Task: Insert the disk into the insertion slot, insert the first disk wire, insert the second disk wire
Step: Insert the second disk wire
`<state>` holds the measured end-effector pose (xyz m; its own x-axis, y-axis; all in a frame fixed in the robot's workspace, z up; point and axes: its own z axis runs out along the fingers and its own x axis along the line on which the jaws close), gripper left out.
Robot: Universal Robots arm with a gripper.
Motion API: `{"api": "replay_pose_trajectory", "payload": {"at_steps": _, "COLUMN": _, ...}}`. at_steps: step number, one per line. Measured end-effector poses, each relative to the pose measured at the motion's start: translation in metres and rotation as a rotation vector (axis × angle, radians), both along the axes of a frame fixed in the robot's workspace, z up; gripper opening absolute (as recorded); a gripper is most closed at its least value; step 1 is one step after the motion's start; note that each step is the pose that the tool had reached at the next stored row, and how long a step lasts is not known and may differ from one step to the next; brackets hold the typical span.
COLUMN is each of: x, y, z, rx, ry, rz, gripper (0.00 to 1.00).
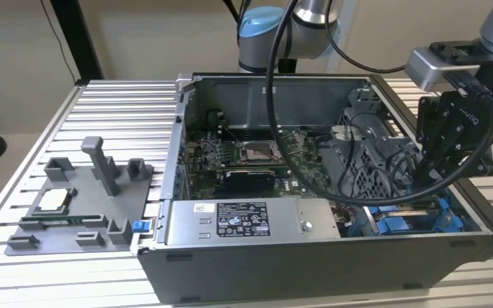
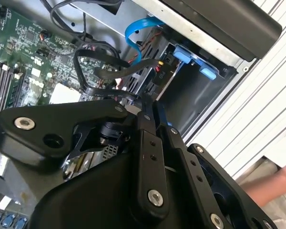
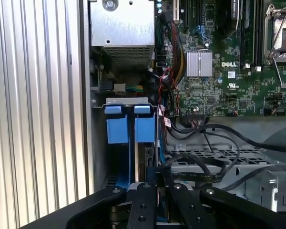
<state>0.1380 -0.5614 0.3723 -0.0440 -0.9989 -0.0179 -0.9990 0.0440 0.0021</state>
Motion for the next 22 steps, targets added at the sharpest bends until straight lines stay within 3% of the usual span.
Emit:
{"api": "replay_pose_trajectory", "payload": {"at_steps": 6, "x": -0.0001, "y": -0.0004, "z": -0.0058, "rx": 0.0000, "ry": -0.0001, "rz": 0.000, "gripper": 0.00}}
{"api": "replay_pose_trajectory", "payload": {"at_steps": 10, "x": -0.0001, "y": -0.0033, "z": -0.0084, "rx": -0.0001, "ry": -0.0001, "rz": 0.000, "gripper": 0.00}}
{"api": "replay_pose_trajectory", "payload": {"at_steps": 14, "x": -0.0001, "y": -0.0060, "z": -0.0098, "rx": 0.0000, "ry": -0.0001, "rz": 0.000, "gripper": 0.00}}
{"api": "replay_pose_trajectory", "payload": {"at_steps": 22, "x": -0.0001, "y": -0.0064, "z": -0.0102, "rx": -0.0002, "ry": -0.0001, "rz": 0.000, "gripper": 0.00}}
